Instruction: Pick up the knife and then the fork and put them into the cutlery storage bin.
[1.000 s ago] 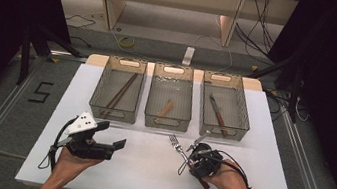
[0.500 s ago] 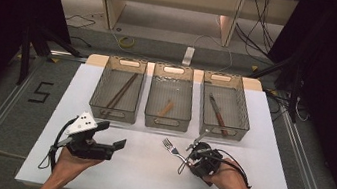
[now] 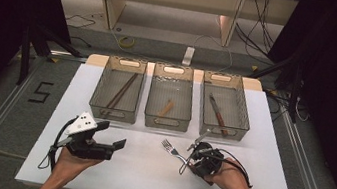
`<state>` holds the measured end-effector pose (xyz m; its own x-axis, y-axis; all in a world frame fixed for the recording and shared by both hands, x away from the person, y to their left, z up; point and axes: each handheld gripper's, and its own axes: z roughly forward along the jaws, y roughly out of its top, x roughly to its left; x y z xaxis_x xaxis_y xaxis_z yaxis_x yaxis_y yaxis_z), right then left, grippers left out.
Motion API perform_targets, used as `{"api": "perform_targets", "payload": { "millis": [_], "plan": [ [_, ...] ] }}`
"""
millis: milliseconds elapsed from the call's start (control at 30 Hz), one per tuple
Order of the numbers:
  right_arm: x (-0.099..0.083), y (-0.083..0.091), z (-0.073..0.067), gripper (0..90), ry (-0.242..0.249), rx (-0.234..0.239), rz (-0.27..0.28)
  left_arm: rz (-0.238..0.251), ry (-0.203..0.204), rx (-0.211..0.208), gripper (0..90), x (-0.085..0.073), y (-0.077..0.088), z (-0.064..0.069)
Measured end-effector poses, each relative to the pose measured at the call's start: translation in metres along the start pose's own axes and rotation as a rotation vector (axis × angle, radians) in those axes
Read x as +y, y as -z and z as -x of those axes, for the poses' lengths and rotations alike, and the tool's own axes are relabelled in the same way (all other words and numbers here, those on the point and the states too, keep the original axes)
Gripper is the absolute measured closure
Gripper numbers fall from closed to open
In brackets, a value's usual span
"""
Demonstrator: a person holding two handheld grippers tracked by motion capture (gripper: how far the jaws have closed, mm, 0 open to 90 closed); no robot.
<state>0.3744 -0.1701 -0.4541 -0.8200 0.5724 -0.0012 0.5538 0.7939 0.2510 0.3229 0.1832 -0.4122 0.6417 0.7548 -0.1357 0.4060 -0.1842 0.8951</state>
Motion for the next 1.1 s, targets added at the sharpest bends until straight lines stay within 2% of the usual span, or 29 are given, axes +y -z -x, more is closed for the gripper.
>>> {"api": "perform_targets", "payload": {
  "millis": [300,433,633,700,833,933,1100],
  "plan": [
    [-0.003,0.009,0.006,77.4,-0.023,-0.007,0.053,0.000,0.000,0.001,14.4,0.000,0.000,0.000],
    [-0.003,0.014,0.008,77.3,-0.025,0.009,0.070,0.000,0.004,0.001,14.5,0.000,0.000,0.000],
    [-0.007,0.027,0.014,77.3,-0.028,0.011,0.127,0.000,0.005,0.002,14.4,0.000,-0.001,0.001],
    [-0.008,0.031,0.018,77.3,-0.031,0.016,0.151,0.000,0.006,0.001,14.4,0.000,-0.001,0.001],
    [-0.010,0.040,0.026,77.4,-0.054,-0.005,0.196,0.000,0.008,0.002,14.4,0.000,-0.001,0.001],
    [-0.013,0.046,0.036,77.4,-0.084,-0.015,0.234,-0.001,0.007,0.004,14.4,-0.001,-0.001,0.001],
    [-0.014,0.053,0.047,77.4,-0.111,-0.026,0.267,-0.006,0.006,0.007,14.4,-0.001,-0.001,0.000]
  ]
}}
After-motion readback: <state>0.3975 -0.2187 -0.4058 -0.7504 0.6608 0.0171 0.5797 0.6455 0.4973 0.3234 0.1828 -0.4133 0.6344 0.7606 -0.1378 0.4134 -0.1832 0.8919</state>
